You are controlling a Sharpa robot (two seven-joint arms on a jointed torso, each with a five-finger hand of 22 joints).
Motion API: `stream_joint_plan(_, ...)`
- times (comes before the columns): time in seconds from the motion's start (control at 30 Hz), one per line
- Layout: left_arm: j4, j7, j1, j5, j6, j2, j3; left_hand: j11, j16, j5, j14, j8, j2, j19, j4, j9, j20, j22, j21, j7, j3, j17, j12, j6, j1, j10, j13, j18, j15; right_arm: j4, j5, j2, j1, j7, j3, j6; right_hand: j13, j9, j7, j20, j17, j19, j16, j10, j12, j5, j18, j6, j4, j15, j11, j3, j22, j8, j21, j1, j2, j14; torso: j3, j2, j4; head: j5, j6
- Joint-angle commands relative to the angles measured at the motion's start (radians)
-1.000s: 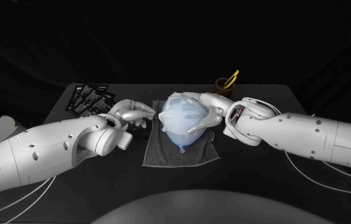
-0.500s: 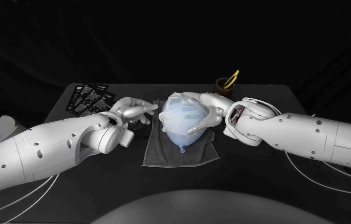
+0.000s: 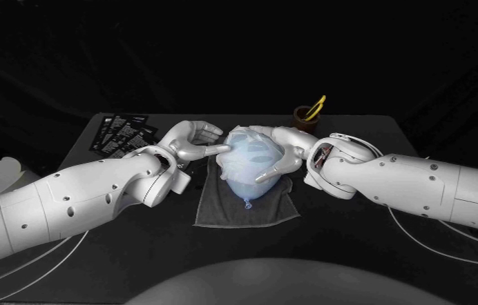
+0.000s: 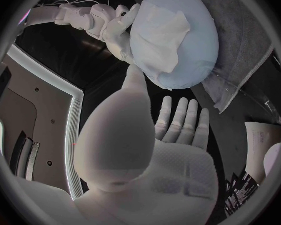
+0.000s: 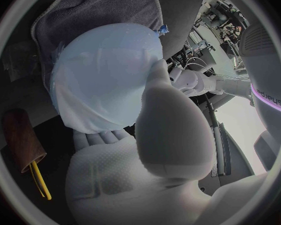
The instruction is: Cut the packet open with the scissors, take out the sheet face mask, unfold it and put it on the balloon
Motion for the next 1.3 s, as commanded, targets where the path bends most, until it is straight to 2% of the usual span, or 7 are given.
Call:
stream_joint_plan(0.03, -0.008, 0.028, 0.001, -0.069, 0.023, 0.009, 0.001, 0.001, -0.058, -0.002, -0.027, -0.003, -0.010, -0.013, -0.001, -0.007, 0.000, -0.007, -0.012, 0.010, -0.007, -0.004, -0.010, -0.008, 0.000, -0.007, -0.002, -0.013, 0.003, -0.001, -0.004, 0.003, -0.010, -0.013, -0.007, 0.050, 0.001, 0.001, 0.159, 0.003, -0.001, 0.005, -0.005, 0.000, 0.003, -0.002, -0.004, 0.001, -0.002, 0.005, 0.006, 0.006, 0.001, 0.005, 0.006, 0.001, 0.008, 0.000, 0.0006, 0.000, -0.0006, 0.003, 0.000)
stream_joint_plan(0.17, -0.021, 0.005, 0.002, -0.077, 0.031, 0.020, 0.002, -0.004, -0.198, 0.000, -0.094, -0.012, -0.028, -0.034, 0.000, -0.024, 0.001, -0.015, -0.036, 0.028, -0.022, -0.012, -0.038, -0.026, 0.008, -0.020, -0.002, -0.015, 0.007, -0.001, -0.004, 0.004, -0.010, -0.012, -0.007, 0.051, 0.001, 0.001, 0.159, 0.003, -0.001, 0.005, -0.005, 0.000, 0.003, -0.002, -0.004, 0.001, -0.002, 0.005, 0.006, 0.006, 0.001, 0.005, 0.006, 0.001, 0.008, 0.000, 0.0005, 0.000, -0.0002, 0.004, 0.000)
stream_joint_plan(0.23, -0.025, -0.002, 0.002, -0.079, 0.031, 0.023, 0.002, -0.012, -0.231, 0.001, -0.101, -0.012, -0.027, -0.034, 0.000, -0.030, 0.001, -0.015, -0.042, 0.055, -0.022, -0.013, -0.047, -0.031, 0.011, -0.018, -0.002, -0.015, -0.003, -0.001, -0.004, 0.004, -0.010, -0.012, -0.007, 0.051, 0.001, 0.001, 0.159, 0.003, -0.001, 0.005, -0.005, 0.000, 0.003, -0.002, -0.004, 0.001, -0.002, 0.005, 0.006, 0.006, 0.001, 0.005, 0.006, 0.001, 0.008, 0.000, 0.0005, 0.000, -0.0002, 0.004, 0.000)
stream_joint_plan(0.3, -0.030, -0.009, 0.002, -0.079, 0.031, 0.026, 0.002, -0.022, -0.254, 0.000, -0.101, -0.012, -0.032, -0.033, 0.001, -0.036, 0.001, -0.015, -0.047, 0.113, -0.025, -0.013, -0.055, -0.044, 0.012, -0.012, -0.002, -0.016, -0.012, -0.001, -0.004, 0.004, -0.010, -0.013, -0.007, 0.051, 0.001, 0.001, 0.159, 0.003, -0.001, 0.005, -0.005, 0.000, 0.003, -0.002, -0.004, 0.001, -0.002, 0.005, 0.006, 0.006, 0.001, 0.005, 0.006, 0.001, 0.008, 0.000, 0.0006, 0.000, -0.0004, 0.004, 0.000)
stream_joint_plan(0.57, -0.044, -0.035, 0.003, -0.065, 0.029, 0.036, 0.002, -0.014, -0.287, -0.003, -0.073, 0.012, 0.030, -0.027, -0.002, -0.044, 0.001, -0.015, -0.059, 0.124, 0.037, -0.011, -0.074, -0.045, 0.031, 0.011, -0.001, -0.015, -0.008, -0.001, -0.003, 0.004, -0.010, -0.013, -0.007, 0.052, 0.001, 0.001, 0.159, 0.003, -0.001, 0.005, -0.005, 0.000, 0.003, -0.002, -0.004, 0.001, -0.002, 0.006, 0.006, 0.007, 0.001, 0.005, 0.007, 0.001, 0.010, 0.000, 0.0006, -0.001, -0.0006, 0.006, 0.000)
stream_joint_plan(0.97, -0.055, -0.049, 0.004, -0.018, 0.023, 0.039, 0.003, -0.017, -0.239, -0.006, 0.110, 0.043, 0.181, 0.054, -0.015, -0.066, -0.001, -0.007, -0.056, 0.125, 0.143, 0.008, -0.091, 0.010, 0.059, 0.098, -0.001, -0.005, -0.018, 0.001, -0.003, 0.004, -0.010, -0.013, -0.007, 0.052, 0.001, 0.001, 0.159, 0.003, -0.001, 0.005, -0.005, 0.000, 0.003, -0.002, -0.004, 0.001, -0.002, 0.006, 0.006, 0.007, 0.001, 0.005, 0.007, 0.001, 0.010, 0.000, -0.0006, 0.000, 0.0004, 0.006, 0.000)
stream_joint_plan(1.3, -0.065, -0.078, 0.004, -0.029, 0.037, 0.039, 0.003, -0.025, -0.243, -0.006, 0.200, 0.027, 0.196, 0.090, -0.038, -0.095, -0.002, -0.006, -0.059, 0.119, 0.163, 0.011, -0.128, 0.045, 0.129, 0.141, -0.002, 0.000, -0.028, 0.001, -0.003, 0.003, -0.010, -0.013, -0.007, 0.051, 0.001, 0.001, 0.159, 0.003, -0.001, 0.005, -0.005, 0.000, 0.003, -0.002, -0.004, 0.001, -0.002, 0.006, 0.006, 0.007, 0.001, 0.005, 0.007, 0.001, 0.010, 0.000, 0.0006, 0.000, 0.0004, 0.004, 0.000)
